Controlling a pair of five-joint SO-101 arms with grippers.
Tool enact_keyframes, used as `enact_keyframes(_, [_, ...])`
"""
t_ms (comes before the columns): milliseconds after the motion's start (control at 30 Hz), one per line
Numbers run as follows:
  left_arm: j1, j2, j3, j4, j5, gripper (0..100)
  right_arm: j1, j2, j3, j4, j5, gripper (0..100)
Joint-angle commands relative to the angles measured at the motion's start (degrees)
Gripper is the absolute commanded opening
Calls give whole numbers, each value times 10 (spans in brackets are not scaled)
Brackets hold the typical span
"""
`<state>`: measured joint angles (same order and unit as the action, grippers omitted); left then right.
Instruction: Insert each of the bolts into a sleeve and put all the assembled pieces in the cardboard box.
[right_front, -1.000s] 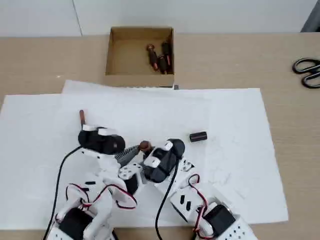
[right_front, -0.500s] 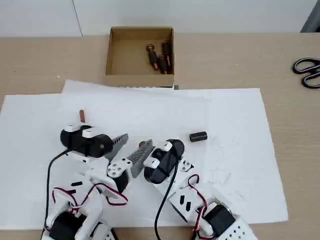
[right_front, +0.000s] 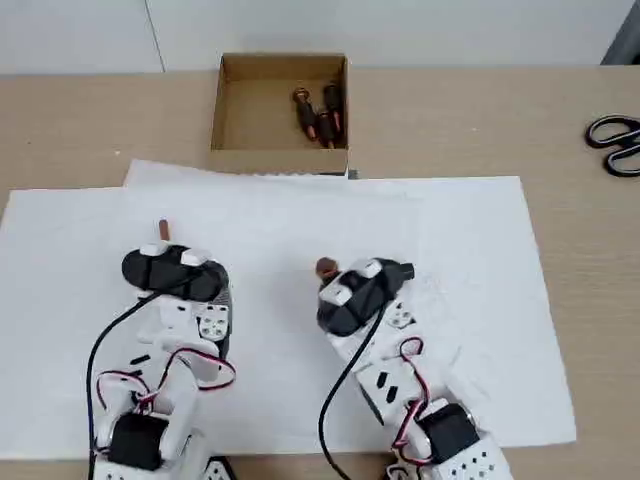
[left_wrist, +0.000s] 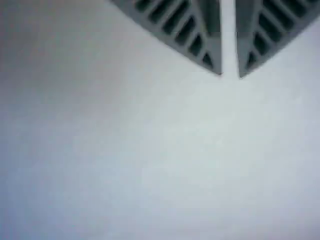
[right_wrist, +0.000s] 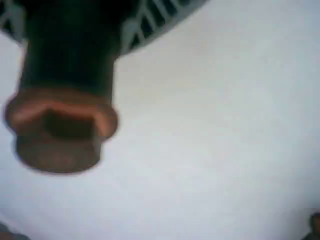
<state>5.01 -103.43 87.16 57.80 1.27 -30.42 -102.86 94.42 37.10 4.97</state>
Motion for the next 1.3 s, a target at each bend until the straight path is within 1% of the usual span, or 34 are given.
enact_keyframes(0, [-43, -4, 15, 3, -20, 6, 33, 0, -79, -29, -35, 2])
enact_keyframes(67, [-53, -4, 36, 3, -21, 6, 36, 22, -111, -29, -37, 2])
enact_keyframes(167, [-51, -4, 70, 2, -21, 6, 58, 109, -164, -35, -40, 2])
enact_keyframes(300, [-53, -4, 69, 2, -21, 6, 90, 286, -276, -93, -38, 2])
enact_keyframes(400, [-52, -4, 69, 2, -21, 6, 95, 447, -384, -130, -31, 2])
enact_keyframes(633, [-53, -4, 68, 1, -21, 6, 98, 813, -668, -201, 38, 2])
enact_keyframes(833, [-54, -4, 68, 1, -19, 6, 99, 1075, -899, -206, 130, 2])
enact_keyframes(1033, [-54, -4, 68, 1, -18, 6, 87, 1270, -1098, -204, 216, 2])
enact_keyframes(1200, [-55, -4, 68, 2, -18, 6, 81, 1393, -1204, -208, 302, 3])
enact_keyframes(1267, [-55, -4, 68, 3, -18, 6, 79, 1432, -1233, -208, 324, 4])
